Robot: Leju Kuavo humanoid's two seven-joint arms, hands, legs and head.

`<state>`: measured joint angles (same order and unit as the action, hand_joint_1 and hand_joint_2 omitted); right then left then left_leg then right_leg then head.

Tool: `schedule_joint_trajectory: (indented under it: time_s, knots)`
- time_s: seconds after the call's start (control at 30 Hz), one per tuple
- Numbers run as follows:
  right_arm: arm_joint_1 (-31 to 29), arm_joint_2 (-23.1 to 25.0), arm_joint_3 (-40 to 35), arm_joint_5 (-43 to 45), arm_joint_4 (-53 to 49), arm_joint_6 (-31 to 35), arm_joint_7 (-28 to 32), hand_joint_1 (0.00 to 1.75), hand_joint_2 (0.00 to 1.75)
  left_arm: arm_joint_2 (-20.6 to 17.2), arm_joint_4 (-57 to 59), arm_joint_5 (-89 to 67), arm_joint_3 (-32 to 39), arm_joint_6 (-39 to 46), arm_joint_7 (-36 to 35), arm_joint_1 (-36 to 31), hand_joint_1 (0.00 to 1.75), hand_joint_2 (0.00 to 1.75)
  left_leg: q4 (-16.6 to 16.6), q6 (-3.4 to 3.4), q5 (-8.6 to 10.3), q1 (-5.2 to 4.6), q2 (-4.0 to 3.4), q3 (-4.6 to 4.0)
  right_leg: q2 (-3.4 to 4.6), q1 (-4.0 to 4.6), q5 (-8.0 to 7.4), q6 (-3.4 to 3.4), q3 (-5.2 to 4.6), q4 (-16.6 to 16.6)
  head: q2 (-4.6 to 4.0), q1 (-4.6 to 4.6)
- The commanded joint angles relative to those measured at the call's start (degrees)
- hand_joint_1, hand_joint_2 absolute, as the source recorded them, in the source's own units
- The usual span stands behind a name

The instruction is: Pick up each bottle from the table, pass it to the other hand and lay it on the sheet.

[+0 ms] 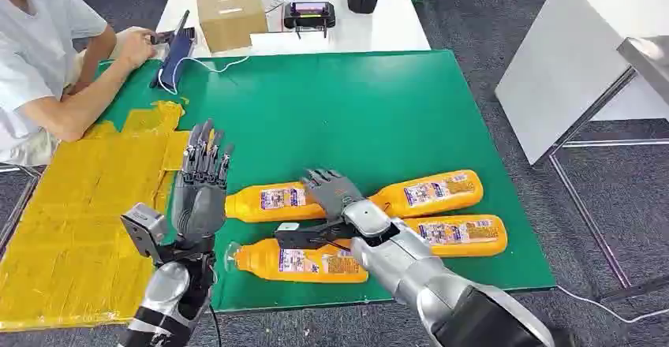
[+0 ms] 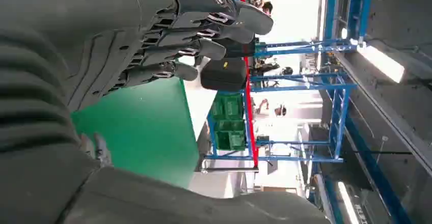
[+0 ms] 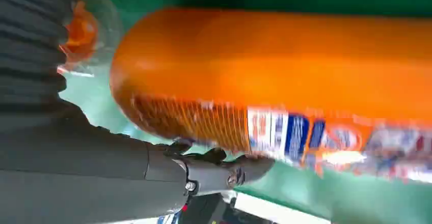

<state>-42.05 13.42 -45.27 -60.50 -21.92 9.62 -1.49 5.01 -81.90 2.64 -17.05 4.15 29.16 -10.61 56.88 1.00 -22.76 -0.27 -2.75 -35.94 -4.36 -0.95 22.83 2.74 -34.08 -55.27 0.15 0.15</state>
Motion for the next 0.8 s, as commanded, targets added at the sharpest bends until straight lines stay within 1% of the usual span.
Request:
schedule_joint_trajectory:
  time_s: [0.03, 0.13, 0.17, 0.23, 0.27, 0.3, 0.33, 0.37, 0.43, 0.47, 0.5, 0.53, 0.57, 0.63, 0.67, 0.73, 0.77, 0.8]
  knots:
    - [-2.3, -0.2, -2.6, 0.0, 5.0, -1.0, -0.2, 0.00, 1.75, 0.0, 2.3, 0.3, -1.4, 0.1, 0.0, -2.0, 0.00, 1.75, 0.0, -0.06, -0.05, 0.07, 0.23, 0.15, 0.15, 0.01, 0.08, -0.08, 0.19, 0.0, 0.00, 0.00]
    - [-2.1, -0.6, -2.5, -0.5, 5.4, -2.5, -0.8, 0.00, 1.75, 0.0, 1.2, -0.9, -2.4, 1.3, 0.8, -1.6, 0.00, 1.75, 0.1, -0.09, -0.13, 0.11, 0.33, 0.26, 0.23, 0.02, 0.17, -0.13, 0.33, 0.0, 0.00, 0.00]
    - [-2.0, -0.7, -2.6, -0.7, 5.6, -2.9, -1.1, 0.00, 1.75, -0.1, 0.5, -1.0, -2.9, 1.3, 0.9, -1.5, 0.00, 1.75, 0.0, -0.05, -0.04, 0.06, 0.22, 0.12, 0.11, 0.02, 0.07, -0.07, 0.17, 0.0, 0.00, 0.00]
    - [-1.9, -0.8, -2.7, -0.8, 5.9, -3.3, -1.3, 0.00, 1.75, -0.1, 0.2, -1.0, -3.2, 1.3, 0.8, -1.5, 0.00, 1.75, 0.0, -0.09, -0.14, 0.11, 0.36, 0.32, 0.23, 0.02, 0.18, -0.12, 0.41, 0.0, 0.00, 0.00]
    - [-1.9, -0.9, -2.8, -1.2, 6.2, -3.9, -1.8, 0.28, 1.75, -0.2, 0.1, -1.0, -3.5, 1.3, 0.8, -1.6, 0.00, 1.75, 0.0, -0.07, -0.09, 0.09, 0.30, 0.20, 0.16, 0.02, 0.13, -0.09, 0.28, 0.0, 0.00, -0.02]
    - [-1.8, -0.9, -2.9, -1.4, 6.2, -3.9, -2.1, 0.58, 1.75, -0.2, 0.1, -1.0, -3.6, 1.4, 0.9, -1.7, 0.00, 1.75, 0.0, -0.09, -0.16, 0.12, 0.36, 0.33, 0.25, 0.02, 0.19, -0.13, 0.41, 0.0, 0.00, 0.00]
    - [-1.8, -1.0, -2.9, -1.4, 6.3, -3.9, -2.1, 0.96, 1.75, -0.2, 0.1, -1.0, -3.6, 1.4, 0.9, -1.7, 0.00, 1.75, 0.0, -0.05, -0.05, 0.06, 0.24, 0.15, 0.11, 0.00, 0.08, -0.07, 0.21, 0.0, 0.00, 0.00]
    - [-1.7, -1.0, -2.8, -1.6, 6.4, -3.9, -2.5, 1.33, 1.75, -0.3, 0.5, -1.0, -3.7, 1.4, 0.9, -1.9, 0.00, 1.75, 0.0, -0.07, -0.12, 0.10, 0.30, 0.25, 0.21, 0.02, 0.14, -0.10, 0.32, 0.0, 0.00, -0.02]
    - [-1.7, -1.2, -2.7, -1.9, 6.3, -3.5, -2.8, 1.43, 1.75, -0.3, 0.9, -0.9, -3.7, 1.4, 0.9, -2.0, 0.00, 1.75, 0.0, -0.06, -0.06, 0.08, 0.31, 0.22, 0.13, 0.01, 0.10, -0.09, 0.28, 0.0, 0.00, -0.02]
    - [-1.6, -1.3, -2.6, -2.0, 6.3, -3.2, -2.9, 1.54, 1.75, -0.3, 0.9, -0.9, -3.6, 1.4, 0.9, -2.0, 0.00, 1.75, 0.0, -0.05, -0.02, 0.05, 0.25, 0.14, 0.07, 0.00, 0.07, -0.07, 0.20, 0.0, 0.00, 0.00]
    - [-1.6, -1.3, -2.5, -2.1, 6.3, -2.9, -2.9, 1.59, 1.75, -0.3, 0.9, -0.9, -3.6, 1.4, 0.9, -2.0, 0.00, 1.75, 0.0, -0.08, -0.07, 0.10, 0.33, 0.24, 0.14, 0.02, 0.12, -0.11, 0.32, 0.0, 0.00, 0.00]
    - [-1.4, -1.5, -2.1, -2.0, 5.9, -1.8, -2.8, 1.59, 1.75, -0.3, 0.8, -0.9, -3.6, 1.4, 0.9, -2.0, 0.00, 1.75, 0.0, -0.07, -0.05, 0.07, 0.32, 0.23, 0.11, 0.00, 0.10, -0.09, 0.30, 0.0, 0.00, -0.02]
    - [-1.3, -1.6, -2.0, -2.2, 5.9, -1.1, -3.0, 1.66, 1.75, -0.3, 0.7, -1.0, -3.6, 1.4, 0.9, -1.9, 0.00, 1.75, 0.0, -0.09, -0.11, 0.12, 0.38, 0.30, 0.21, 0.02, 0.15, -0.13, 0.39, 0.0, 0.00, 0.02]
    - [-1.2, -1.7, -2.0, -2.2, 5.9, -1.0, -2.9, 1.69, 1.75, -0.3, 0.6, -1.0, -3.7, 1.4, 0.9, -1.8, 0.00, 1.75, 0.0, -0.05, -0.03, 0.07, 0.26, 0.17, 0.10, 0.01, 0.07, -0.08, 0.23, 0.1, 0.00, 0.00]
    - [-1.0, -1.9, -2.2, -2.7, 5.8, 0.3, -3.2, 1.73, 1.75, -0.4, 0.0, -1.0, -3.8, 1.4, 0.8, -1.6, 0.00, 1.75, 0.0, -0.08, -0.10, 0.12, 0.34, 0.28, 0.19, 0.03, 0.13, -0.12, 0.37, 0.0, 0.00, -0.02]
    - [-0.6, -2.2, -1.9, -2.9, 5.4, 2.2, -3.3, 1.75, 1.75, -0.4, -0.5, -1.0, -3.9, 1.4, 0.8, -1.4, 0.00, 1.75, 0.0, -0.04, -0.02, 0.05, 0.23, 0.14, 0.06, 0.00, 0.06, -0.06, 0.19, 0.1, 0.00, 0.00]
    - [0.3, -2.5, 0.0, -1.8, 4.9, 6.5, -2.8, 1.73, 1.75, -0.5, -1.2, -1.0, -3.9, 1.4, 0.8, -0.9, 0.00, 1.75, 0.0, -0.07, -0.08, 0.11, 0.35, 0.26, 0.13, 0.03, 0.13, -0.10, 0.35, 0.1, 0.00, 0.00]
    - [1.0, -2.7, 1.8, -0.6, 4.4, 9.5, -2.2, 1.75, 1.75, -0.6, -1.6, -1.0, -3.8, 1.5, 0.8, -0.6, 0.00, 1.75, 0.0, -0.04, -0.03, 0.07, 0.25, 0.17, 0.07, 0.01, 0.07, -0.06, 0.24, 0.1, 0.00, -0.02]
